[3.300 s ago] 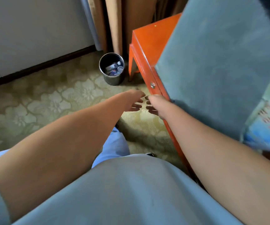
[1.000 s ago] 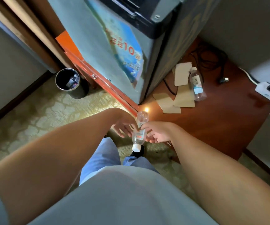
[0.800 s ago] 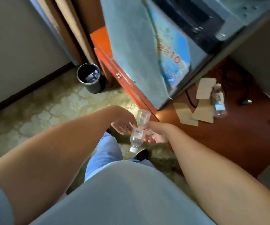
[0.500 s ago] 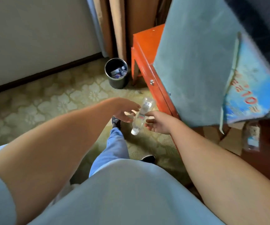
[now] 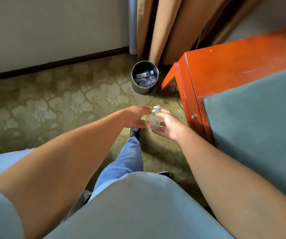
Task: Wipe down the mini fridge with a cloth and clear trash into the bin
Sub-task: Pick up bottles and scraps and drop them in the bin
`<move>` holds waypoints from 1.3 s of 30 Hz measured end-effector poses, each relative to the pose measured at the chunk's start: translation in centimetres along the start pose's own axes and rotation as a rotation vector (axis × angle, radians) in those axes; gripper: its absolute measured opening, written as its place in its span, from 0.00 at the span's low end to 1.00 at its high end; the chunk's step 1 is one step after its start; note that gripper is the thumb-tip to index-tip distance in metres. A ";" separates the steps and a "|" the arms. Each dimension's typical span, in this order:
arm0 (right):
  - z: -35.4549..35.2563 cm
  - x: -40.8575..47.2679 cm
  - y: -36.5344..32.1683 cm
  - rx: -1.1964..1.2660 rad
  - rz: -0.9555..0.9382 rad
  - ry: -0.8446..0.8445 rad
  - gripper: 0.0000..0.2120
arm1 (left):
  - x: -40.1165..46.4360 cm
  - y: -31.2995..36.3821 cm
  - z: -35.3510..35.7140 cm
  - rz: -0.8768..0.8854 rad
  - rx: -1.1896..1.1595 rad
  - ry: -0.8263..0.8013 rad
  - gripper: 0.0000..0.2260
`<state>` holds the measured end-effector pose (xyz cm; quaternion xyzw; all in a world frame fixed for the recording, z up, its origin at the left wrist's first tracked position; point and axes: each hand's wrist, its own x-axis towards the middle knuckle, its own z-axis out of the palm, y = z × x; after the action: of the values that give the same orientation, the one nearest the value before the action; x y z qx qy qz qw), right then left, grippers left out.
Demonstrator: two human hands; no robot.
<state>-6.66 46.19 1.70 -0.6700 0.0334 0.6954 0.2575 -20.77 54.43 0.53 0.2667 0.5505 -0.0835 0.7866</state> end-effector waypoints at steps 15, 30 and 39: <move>5.1 8.6 -10.7 -0.042 0.083 0.092 0.10 | 6.9 8.3 -7.5 -0.062 -0.160 0.075 0.13; 5.0 10.7 -16.7 -0.072 0.001 0.215 0.07 | 8.3 14.6 -6.1 0.018 -0.059 0.331 0.20; -0.1 6.7 -10.1 -0.005 -0.029 0.213 0.15 | 5.6 9.4 1.3 0.050 0.025 0.270 0.14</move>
<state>-2.31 56.94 -1.64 -0.7413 0.0490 0.6165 0.2607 -13.61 62.63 -1.20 0.2991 0.6434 -0.0340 0.7039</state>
